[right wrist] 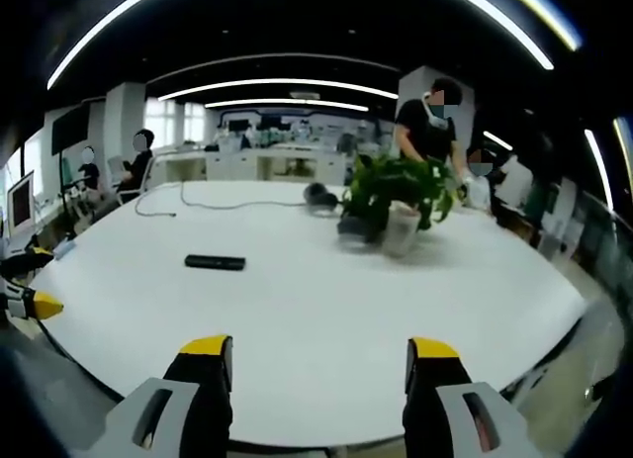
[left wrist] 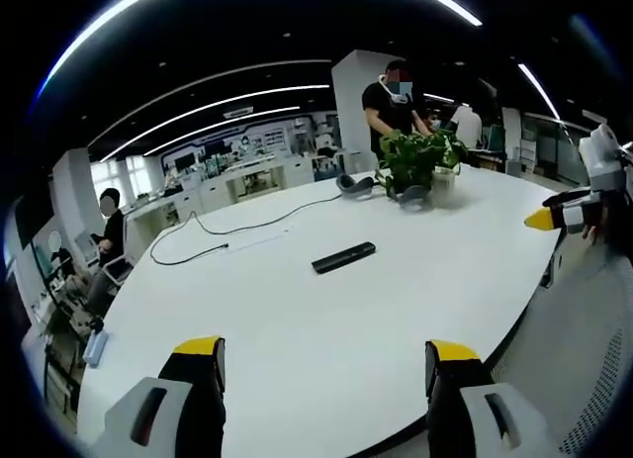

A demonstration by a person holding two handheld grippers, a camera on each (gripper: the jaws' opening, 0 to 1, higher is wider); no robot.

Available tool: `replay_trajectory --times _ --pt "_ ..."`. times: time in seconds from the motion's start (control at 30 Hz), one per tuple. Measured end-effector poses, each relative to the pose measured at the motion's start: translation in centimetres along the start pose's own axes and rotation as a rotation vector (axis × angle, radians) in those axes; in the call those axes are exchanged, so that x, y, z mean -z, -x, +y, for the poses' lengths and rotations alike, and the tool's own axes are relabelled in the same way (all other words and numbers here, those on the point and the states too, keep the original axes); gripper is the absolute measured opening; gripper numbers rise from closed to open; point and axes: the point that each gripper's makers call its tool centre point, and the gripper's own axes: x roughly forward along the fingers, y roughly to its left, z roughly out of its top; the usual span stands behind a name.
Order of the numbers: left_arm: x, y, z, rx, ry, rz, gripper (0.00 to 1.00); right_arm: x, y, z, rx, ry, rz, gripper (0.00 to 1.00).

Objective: Press the specified remote control buttons in sequence, fully releasing each button before pressing the next.

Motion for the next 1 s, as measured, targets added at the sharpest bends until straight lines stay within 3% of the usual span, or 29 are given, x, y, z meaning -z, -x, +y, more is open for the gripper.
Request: replay_trajectory --times 0.43,1.0 --pt "0.22 -0.11 -0.21 0.011 -0.017 0.018 0.86 0.25 -0.08 -0.08 0.001 -0.001 0.011 0.68" --pt "-0.11 -0.17 -0.49 0.023 -0.038 -0.001 0.86 0.11 -0.03 -0.25 0.005 -0.009 0.002 0.67"
